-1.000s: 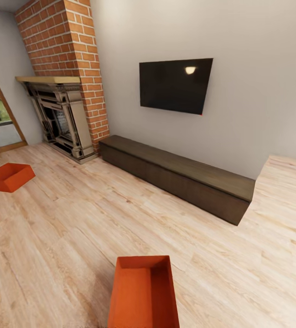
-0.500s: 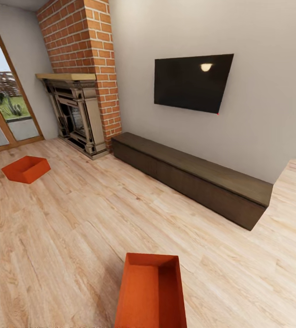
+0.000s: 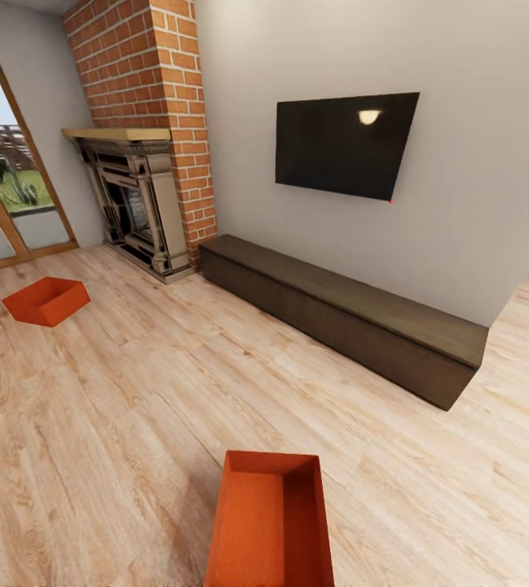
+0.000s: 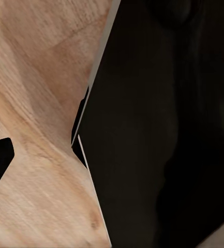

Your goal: Move the two storage containers from the living room to the garage. In the garage, place one container on the floor and stack the other container on top of it (either order is fine).

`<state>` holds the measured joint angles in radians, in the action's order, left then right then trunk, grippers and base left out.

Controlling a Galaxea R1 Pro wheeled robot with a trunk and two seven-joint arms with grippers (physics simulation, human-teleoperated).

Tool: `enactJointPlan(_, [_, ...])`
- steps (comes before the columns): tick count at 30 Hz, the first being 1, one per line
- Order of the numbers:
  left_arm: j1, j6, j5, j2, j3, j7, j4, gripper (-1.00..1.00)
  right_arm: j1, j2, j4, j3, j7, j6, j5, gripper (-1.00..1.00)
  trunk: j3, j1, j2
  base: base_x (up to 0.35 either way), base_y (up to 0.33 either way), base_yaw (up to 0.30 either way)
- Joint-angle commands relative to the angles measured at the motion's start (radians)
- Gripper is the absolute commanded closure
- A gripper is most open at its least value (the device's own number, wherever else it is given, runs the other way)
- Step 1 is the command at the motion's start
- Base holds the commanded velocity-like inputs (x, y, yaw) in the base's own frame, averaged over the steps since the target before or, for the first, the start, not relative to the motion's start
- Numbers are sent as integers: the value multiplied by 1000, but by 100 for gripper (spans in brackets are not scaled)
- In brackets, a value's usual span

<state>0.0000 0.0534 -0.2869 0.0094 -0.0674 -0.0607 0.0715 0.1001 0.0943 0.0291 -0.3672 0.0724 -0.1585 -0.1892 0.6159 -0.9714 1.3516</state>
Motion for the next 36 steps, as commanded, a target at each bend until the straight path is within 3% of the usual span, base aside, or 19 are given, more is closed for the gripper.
enactJointPlan(1, [0,2,0,0,-6,-1,1,-100,1,-1,3,-6,4,-6,-10,-100,2,0,0,0,0,0])
enactJointPlan(25, [0,2,-1,0,-6,-1,1,-100,1,2,3,-4,-1,-7,-15,-100,40,0,0,0,0,-3])
enactJointPlan(36, [0,2,-1,0,-6,-1,1,-100,1,2,3,-4,0,-7,-15,-100,57,0,0,0,0,-120])
